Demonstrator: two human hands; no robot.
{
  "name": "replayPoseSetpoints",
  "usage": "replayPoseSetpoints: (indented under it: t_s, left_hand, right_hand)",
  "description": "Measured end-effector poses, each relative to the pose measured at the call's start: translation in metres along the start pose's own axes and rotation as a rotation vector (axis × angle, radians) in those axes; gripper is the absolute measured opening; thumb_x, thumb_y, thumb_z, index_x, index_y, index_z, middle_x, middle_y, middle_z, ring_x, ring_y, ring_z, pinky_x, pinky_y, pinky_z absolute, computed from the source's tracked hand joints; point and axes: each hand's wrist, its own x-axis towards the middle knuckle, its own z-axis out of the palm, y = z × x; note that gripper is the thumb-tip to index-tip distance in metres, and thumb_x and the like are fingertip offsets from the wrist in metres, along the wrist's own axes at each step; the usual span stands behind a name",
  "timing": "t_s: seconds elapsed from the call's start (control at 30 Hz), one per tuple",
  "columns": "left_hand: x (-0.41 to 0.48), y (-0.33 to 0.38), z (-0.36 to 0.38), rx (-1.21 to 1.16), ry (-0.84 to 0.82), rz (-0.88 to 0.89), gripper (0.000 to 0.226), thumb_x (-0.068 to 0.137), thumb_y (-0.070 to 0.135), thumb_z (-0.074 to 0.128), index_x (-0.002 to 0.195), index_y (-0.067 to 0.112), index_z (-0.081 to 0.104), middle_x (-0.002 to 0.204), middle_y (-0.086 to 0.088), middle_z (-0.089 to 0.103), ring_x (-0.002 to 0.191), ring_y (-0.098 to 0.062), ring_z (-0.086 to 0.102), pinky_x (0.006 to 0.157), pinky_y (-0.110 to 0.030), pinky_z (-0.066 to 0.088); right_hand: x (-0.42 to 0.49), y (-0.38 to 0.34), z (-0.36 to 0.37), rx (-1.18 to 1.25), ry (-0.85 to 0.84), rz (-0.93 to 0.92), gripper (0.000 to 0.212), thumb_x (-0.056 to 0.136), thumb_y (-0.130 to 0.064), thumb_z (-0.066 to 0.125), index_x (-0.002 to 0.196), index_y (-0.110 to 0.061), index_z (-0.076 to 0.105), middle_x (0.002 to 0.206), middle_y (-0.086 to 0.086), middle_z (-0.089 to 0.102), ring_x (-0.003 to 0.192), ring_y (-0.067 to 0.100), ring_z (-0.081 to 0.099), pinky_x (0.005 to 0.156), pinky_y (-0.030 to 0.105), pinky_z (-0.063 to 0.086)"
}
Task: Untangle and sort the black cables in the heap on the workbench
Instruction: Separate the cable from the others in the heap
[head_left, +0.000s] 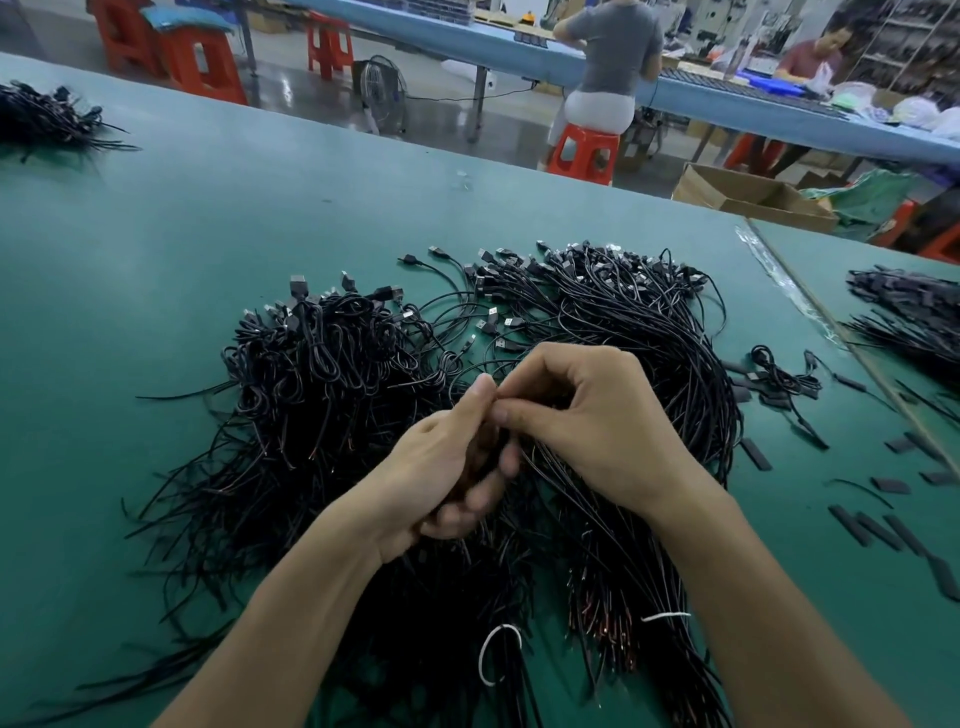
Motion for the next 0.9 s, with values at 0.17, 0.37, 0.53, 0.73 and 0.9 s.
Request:
replayPoseSetpoints:
  t_s: [0.17,0.37,0.53,0.73,0.9]
  left_hand:
    - [0.003,0.003,-0.007,-0.114,0.210,0.172,0.057,0.093,0.065,0.039,0.054,0.024,0.043,0.042,0.005,0.033,0.029,-0.007,0.025,0.030,-0.012,0.023]
    - [0.007,0.005,-0.009,-0.231,0.403,0.210,0.065,0.102,0.060,0.026,0.050,0.023,0.039,0.042,0.006,0.026,0.031,-0.007,0.018,0.031,-0.012,0.017]
    - [0.005,0.005,-0.011,-0.212,0.380,0.205,0.072,0.102,0.060,0.016,0.048,0.022,0.044,0.045,0.007,0.026,0.034,-0.007,0.018,0.032,-0.015,0.016]
    - [0.005,0.005,-0.012,-0.120,0.433,0.238,0.061,0.099,0.056,0.041,0.053,0.022,0.059,0.045,0.006,0.032,0.034,-0.008,0.021,0.033,-0.018,0.016]
    - [0.004,0.006,-0.008,-0.074,0.437,0.324,0.057,0.088,0.062,0.050,0.049,0.020,0.053,0.043,0.004,0.031,0.033,-0.008,0.019,0.034,-0.016,0.017]
  right_hand:
    - [-0.002,0.016,0.004,-0.113,0.183,0.203,0.025,0.091,-0.053,0.059,0.097,-0.029,0.061,0.085,-0.009,0.066,0.077,0.006,0.065,0.070,0.023,0.055]
    - [-0.020,0.032,0.018,-0.642,-0.361,0.413,0.017,0.091,-0.042,0.068,0.094,-0.025,0.069,0.094,-0.005,0.067,0.082,0.014,0.066,0.080,0.037,0.059]
    - [-0.025,0.032,0.032,-0.820,-0.481,0.453,0.016,0.087,-0.037,0.070,0.093,-0.022,0.068,0.097,0.002,0.064,0.086,0.024,0.065,0.074,0.035,0.055]
    - [-0.025,0.025,0.023,-0.753,-0.419,0.439,0.013,0.090,-0.037,0.069,0.093,-0.025,0.071,0.097,-0.001,0.065,0.085,0.020,0.065,0.076,0.035,0.056]
    - [-0.023,0.014,-0.009,-0.596,-0.282,0.414,0.012,0.089,-0.039,0.072,0.086,-0.027,0.074,0.090,-0.007,0.068,0.082,0.008,0.065,0.081,0.032,0.058]
